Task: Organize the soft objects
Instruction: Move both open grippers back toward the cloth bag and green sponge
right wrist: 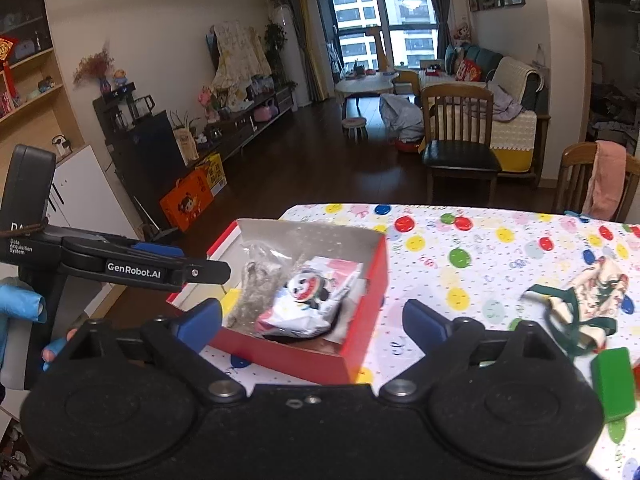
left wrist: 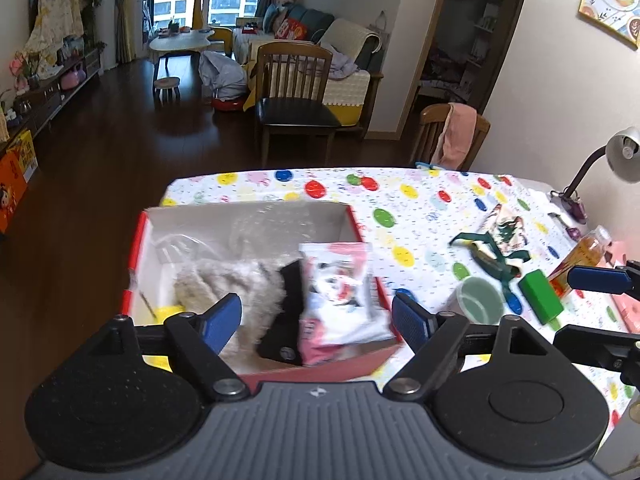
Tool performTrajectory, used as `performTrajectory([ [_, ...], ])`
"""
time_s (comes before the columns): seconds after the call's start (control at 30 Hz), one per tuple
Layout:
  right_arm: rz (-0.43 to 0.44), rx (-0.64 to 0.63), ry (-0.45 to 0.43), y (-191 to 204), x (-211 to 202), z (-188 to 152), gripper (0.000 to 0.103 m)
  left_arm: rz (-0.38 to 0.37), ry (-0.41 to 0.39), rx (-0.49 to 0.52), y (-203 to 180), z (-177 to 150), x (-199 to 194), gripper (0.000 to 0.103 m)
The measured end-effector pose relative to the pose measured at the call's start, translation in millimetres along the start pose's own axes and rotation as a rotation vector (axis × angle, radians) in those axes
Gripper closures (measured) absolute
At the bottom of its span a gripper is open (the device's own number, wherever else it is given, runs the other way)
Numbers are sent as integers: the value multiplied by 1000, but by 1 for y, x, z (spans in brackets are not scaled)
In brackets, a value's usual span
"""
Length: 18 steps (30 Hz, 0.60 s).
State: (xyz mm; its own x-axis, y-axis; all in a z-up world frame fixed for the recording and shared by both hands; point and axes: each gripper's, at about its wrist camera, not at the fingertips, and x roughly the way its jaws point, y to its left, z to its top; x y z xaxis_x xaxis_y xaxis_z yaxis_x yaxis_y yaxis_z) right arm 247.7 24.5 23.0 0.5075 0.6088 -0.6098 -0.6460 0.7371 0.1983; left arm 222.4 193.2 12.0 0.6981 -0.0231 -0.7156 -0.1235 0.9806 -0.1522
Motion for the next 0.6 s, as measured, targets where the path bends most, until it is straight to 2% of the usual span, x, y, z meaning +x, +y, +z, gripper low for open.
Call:
performTrajectory([
  [0.17,3,5,-22,-31,-23,-7,3,-22,-13,-32,-36,-7,1,19],
  [0.33,3,23,-46,-72,-46,-20,2,-50,-31,-21,-81,-13,8,18],
  [0.47,-10,40,-53,-107,-62,-36,2,-76,-40,-8,-118,-19,18,5],
  [0.6,-29,69,-50,-143,-73,-52,2,-119,-41,-14,-153,-23,32,2],
])
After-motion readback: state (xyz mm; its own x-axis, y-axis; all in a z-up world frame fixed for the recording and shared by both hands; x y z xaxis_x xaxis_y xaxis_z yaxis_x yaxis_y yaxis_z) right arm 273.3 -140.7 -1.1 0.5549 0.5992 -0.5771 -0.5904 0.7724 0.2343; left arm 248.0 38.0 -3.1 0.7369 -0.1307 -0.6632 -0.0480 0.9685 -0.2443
